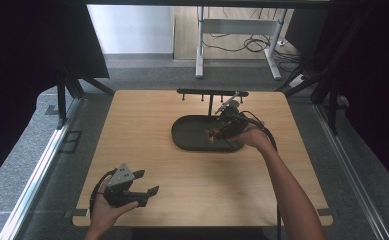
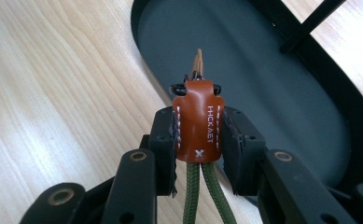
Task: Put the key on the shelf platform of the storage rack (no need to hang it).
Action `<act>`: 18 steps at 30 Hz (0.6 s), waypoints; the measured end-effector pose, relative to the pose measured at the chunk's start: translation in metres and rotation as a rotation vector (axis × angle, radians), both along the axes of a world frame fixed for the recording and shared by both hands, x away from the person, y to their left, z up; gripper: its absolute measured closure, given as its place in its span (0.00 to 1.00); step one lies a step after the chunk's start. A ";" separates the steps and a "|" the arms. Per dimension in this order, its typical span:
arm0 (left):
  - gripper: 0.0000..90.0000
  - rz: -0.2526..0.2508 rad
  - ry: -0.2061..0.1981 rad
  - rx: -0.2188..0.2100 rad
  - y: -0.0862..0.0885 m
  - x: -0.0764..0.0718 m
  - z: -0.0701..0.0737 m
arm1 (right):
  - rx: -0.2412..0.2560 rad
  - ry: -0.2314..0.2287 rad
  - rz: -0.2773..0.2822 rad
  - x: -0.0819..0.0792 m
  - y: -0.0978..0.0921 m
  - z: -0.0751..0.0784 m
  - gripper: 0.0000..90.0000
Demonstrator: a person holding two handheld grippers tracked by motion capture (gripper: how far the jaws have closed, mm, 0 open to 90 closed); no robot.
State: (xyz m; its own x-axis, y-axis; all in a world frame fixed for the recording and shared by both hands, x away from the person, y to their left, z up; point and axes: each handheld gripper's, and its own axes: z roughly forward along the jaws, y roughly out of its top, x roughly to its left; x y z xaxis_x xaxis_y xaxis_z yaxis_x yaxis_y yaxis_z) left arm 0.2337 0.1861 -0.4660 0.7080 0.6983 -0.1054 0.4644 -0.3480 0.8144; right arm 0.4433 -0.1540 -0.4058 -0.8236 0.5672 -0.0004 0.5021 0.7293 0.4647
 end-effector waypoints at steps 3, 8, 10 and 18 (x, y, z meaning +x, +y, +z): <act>0.27 0.000 0.000 0.000 0.000 0.000 0.000 | 0.003 -0.002 -0.003 0.002 0.001 0.000 0.75; 0.27 0.000 -0.001 -0.001 0.000 0.000 0.000 | 0.005 -0.015 0.007 0.009 0.002 -0.003 0.75; 0.27 0.001 0.000 -0.005 0.000 0.000 0.000 | -0.001 -0.021 0.007 0.012 0.002 -0.005 0.75; 0.27 0.003 0.003 -0.003 0.001 0.001 -0.001 | -0.017 -0.033 0.007 0.019 0.002 -0.012 0.75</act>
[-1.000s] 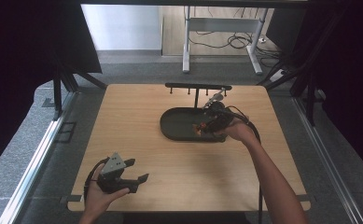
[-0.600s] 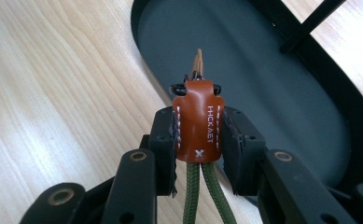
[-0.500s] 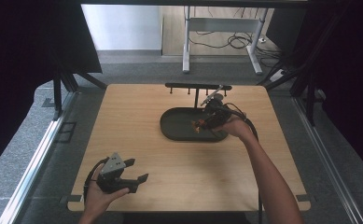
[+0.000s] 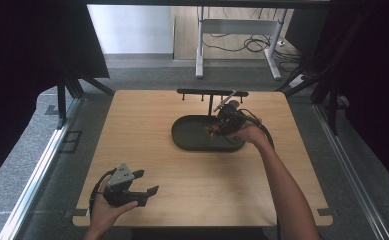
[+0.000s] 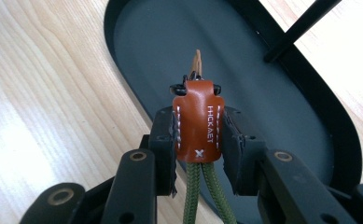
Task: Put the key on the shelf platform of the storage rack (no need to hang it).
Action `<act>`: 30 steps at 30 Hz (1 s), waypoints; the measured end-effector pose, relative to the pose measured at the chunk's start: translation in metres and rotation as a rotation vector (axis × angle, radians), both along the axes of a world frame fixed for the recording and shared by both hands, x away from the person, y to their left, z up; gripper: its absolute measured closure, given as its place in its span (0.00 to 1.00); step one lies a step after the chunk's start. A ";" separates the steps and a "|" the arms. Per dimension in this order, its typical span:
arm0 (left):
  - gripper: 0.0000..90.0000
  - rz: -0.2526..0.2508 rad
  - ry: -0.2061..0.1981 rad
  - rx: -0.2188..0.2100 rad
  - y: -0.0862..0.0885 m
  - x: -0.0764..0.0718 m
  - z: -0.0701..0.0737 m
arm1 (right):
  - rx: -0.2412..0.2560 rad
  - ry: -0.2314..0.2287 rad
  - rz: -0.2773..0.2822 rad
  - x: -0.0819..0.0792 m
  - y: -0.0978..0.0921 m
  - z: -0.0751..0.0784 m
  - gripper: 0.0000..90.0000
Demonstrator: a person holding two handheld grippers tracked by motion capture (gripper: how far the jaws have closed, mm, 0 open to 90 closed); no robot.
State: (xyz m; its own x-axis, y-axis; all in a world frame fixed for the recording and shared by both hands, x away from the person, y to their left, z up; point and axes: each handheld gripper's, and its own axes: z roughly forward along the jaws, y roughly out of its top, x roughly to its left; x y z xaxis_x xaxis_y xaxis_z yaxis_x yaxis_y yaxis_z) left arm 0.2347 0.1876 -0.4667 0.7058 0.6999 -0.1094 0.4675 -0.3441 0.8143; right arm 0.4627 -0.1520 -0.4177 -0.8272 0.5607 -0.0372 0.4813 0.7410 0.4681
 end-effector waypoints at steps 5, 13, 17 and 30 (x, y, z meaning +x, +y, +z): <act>0.27 0.002 -0.001 -0.003 0.001 0.000 0.000 | -0.010 -0.009 0.006 0.004 0.003 -0.005 0.75; 0.27 0.009 -0.001 -0.008 0.004 0.000 0.000 | -0.026 -0.016 0.001 0.013 0.003 -0.015 0.75; 0.27 0.006 0.001 -0.005 0.003 0.000 -0.001 | -0.030 -0.019 0.001 0.014 0.002 -0.017 0.75; 0.27 0.004 0.003 -0.001 0.002 0.001 -0.001 | -0.065 -0.037 -0.006 0.016 -0.001 -0.034 0.74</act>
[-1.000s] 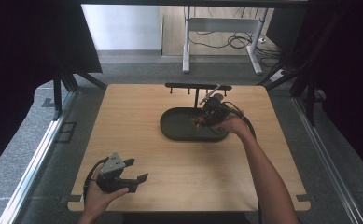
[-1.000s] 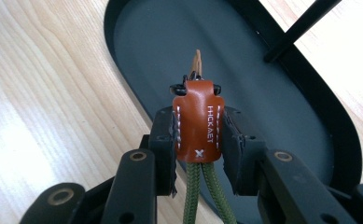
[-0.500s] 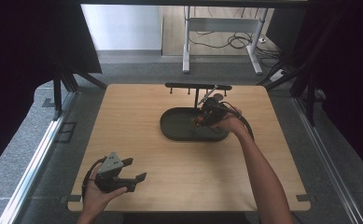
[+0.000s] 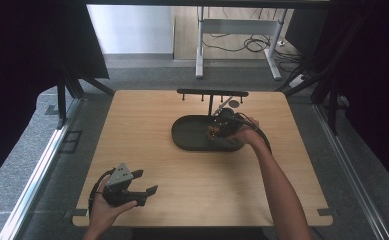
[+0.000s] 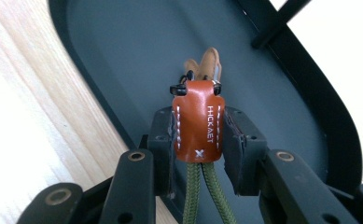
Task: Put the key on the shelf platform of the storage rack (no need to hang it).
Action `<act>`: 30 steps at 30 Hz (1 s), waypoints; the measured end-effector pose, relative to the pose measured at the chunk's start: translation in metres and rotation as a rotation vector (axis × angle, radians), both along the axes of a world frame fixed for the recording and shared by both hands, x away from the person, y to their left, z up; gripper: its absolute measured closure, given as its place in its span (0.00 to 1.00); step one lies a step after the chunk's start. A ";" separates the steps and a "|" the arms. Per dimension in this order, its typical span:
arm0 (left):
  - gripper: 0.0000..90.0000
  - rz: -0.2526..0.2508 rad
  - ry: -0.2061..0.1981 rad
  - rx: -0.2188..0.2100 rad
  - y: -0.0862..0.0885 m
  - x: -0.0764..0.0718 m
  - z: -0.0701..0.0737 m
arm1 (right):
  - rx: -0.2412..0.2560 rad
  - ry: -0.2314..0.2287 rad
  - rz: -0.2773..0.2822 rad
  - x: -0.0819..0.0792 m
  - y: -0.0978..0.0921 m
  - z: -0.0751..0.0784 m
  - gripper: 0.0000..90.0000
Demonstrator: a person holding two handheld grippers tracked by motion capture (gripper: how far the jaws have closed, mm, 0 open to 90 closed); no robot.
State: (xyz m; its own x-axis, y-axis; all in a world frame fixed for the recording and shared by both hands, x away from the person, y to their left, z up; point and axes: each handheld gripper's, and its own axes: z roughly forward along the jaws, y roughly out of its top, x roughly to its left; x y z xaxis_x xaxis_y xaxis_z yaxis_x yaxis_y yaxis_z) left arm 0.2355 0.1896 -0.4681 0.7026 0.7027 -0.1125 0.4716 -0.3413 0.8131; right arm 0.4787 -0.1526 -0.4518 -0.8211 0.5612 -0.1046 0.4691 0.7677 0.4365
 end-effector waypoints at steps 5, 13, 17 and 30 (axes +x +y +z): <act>0.27 0.001 0.001 0.001 0.000 0.000 0.000 | -0.014 0.002 0.011 0.001 -0.001 -0.004 0.70; 0.27 0.002 -0.002 -0.002 0.001 0.000 0.001 | -0.019 0.000 0.015 -0.001 0.002 -0.004 0.65; 0.27 0.000 -0.001 0.001 0.000 0.000 0.000 | -0.004 0.004 0.014 -0.004 0.001 0.000 0.61; 0.27 -0.005 0.001 0.008 -0.003 0.000 -0.001 | 0.091 -0.011 -0.009 -0.022 -0.013 0.013 0.52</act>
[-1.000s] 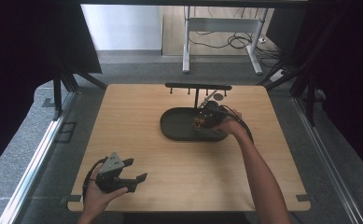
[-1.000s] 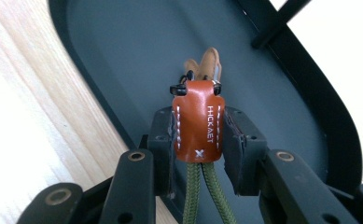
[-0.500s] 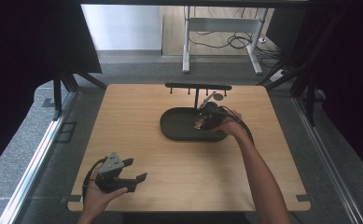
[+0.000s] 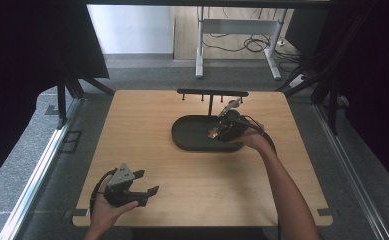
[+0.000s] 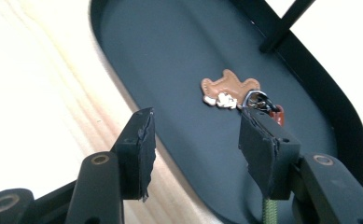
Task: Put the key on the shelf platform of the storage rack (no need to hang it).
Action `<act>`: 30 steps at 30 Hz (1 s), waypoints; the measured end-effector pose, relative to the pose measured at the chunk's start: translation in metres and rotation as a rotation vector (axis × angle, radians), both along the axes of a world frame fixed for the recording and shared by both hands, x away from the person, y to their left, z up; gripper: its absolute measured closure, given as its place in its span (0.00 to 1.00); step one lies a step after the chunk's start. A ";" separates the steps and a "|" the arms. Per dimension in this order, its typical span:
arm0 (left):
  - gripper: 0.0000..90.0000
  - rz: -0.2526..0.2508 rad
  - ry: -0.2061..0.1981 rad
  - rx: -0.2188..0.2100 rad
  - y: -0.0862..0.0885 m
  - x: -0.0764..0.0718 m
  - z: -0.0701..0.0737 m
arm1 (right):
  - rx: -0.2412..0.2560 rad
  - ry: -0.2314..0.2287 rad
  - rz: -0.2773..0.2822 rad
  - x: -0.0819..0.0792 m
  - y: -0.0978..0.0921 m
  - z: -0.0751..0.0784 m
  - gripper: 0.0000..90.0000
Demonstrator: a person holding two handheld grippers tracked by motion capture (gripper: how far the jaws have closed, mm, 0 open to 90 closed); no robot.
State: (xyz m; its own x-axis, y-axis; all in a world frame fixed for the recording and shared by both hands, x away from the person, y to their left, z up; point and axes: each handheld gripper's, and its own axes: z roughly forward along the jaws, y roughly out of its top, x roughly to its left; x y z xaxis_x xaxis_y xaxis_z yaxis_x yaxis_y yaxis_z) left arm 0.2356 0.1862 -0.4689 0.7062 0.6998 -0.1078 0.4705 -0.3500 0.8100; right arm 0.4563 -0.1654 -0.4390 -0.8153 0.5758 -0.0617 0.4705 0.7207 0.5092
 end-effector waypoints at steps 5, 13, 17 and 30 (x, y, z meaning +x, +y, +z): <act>0.27 0.000 0.001 0.001 0.000 0.000 0.000 | 0.051 -0.004 0.015 -0.014 -0.003 0.006 0.51; 0.27 0.001 0.000 0.001 -0.001 -0.001 0.000 | 0.121 -0.014 0.009 -0.043 -0.015 0.013 0.51; 0.27 0.001 -0.001 0.000 -0.001 -0.001 0.000 | 0.149 -0.017 0.011 -0.054 -0.021 0.014 0.51; 0.27 -0.003 0.002 0.005 -0.003 -0.001 0.000 | 0.268 -0.054 -0.025 -0.111 -0.060 0.004 0.51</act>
